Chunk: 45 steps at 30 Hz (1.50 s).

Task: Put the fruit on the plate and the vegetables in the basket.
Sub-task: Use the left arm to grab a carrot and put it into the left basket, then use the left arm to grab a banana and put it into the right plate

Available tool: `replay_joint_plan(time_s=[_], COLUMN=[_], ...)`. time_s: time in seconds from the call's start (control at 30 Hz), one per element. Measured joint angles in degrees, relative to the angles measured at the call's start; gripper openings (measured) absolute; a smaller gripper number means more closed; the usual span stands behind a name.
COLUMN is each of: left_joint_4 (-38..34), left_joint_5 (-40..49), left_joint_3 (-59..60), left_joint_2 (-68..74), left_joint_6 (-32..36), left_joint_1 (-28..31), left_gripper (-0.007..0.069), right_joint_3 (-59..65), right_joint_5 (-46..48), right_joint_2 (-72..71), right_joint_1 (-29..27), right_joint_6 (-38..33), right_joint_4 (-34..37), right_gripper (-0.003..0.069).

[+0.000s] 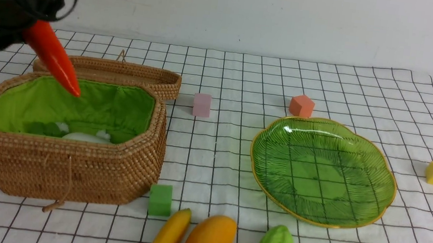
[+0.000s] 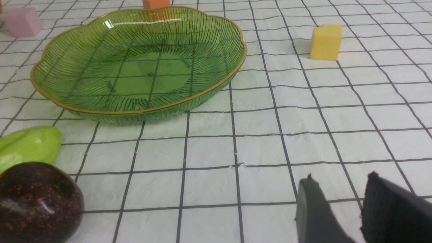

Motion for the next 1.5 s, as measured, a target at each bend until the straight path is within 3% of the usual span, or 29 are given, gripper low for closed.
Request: replay_joint_plan(time_s=[0.07, 0.2, 0.33, 0.5, 0.63, 0.77, 0.93, 0.97, 1.07, 1.1, 1.23, 1.5], left_joint_4=[-0.05, -0.3, -0.16, -10.06, -28.4, -43.82, -46.38, -45.04, -41.52, -37.8, -28.25, -26.44], left_joint_5=[-0.46, -1.89, -2.4, 3.62, 14.61, 17.84, 10.68, 7.61, 4.62, 3.16, 1.05, -3.22], left_joint_3=[0.0, 0.06, -0.37, -3.6, -4.26, 2.42, 17.37, 20.23, 22.62, 23.21, 23.21, 23.21], left_joint_2=[1.82, 4.14, 3.34, -0.12, -3.64, -6.35, -7.85, -7.14, -5.39, -3.58, 2.33, 10.19], left_joint_6=[-1.06, -1.85, 2.69, 24.58, 51.25, 62.94, 60.43, 58.29, 54.04, 49.34, 39.72, 36.88], left_joint_1=[0.0, 0.0, 0.0, 0.0, 0.05, -2.65, -14.15, -18.05, -22.22, -24.33, -25.82, -25.82], left_gripper=[0.037, 0.0469, 0.0571, 0.0578, 0.0542, 0.0521, 0.0519, 0.052, 0.0531, 0.0545, 0.0582, 0.057], right_joint_3=[0.0, 0.0, 0.0, 0.0, 0.0, 0.0, 0.0, 0.0, 0.0, 0.0, 0.0, 0.0], right_joint_5=[0.0, 0.0, 0.0, 0.0, 0.0, 0.0, 0.0, 0.0, 0.0, 0.0, 0.0, 0.0], right_joint_2=[0.0, 0.0, 0.0, 0.0, 0.0, 0.0, 0.0, 0.0, 0.0, 0.0, 0.0, 0.0], right_joint_1=[0.0, 0.0, 0.0, 0.0, 0.0, 0.0, 0.0, 0.0, 0.0, 0.0, 0.0, 0.0], right_joint_6=[0.0, 0.0, 0.0, 0.0, 0.0, 0.0, 0.0, 0.0, 0.0, 0.0, 0.0, 0.0], right_joint_4=[0.0, 0.0, 0.0, 0.0, 0.0, 0.0, 0.0, 0.0, 0.0, 0.0, 0.0, 0.0], right_gripper=[0.0244, 0.0244, 0.0244, 0.0244, 0.0244, 0.0244, 0.0244, 0.0244, 0.0244, 0.0244, 0.0244, 0.0244])
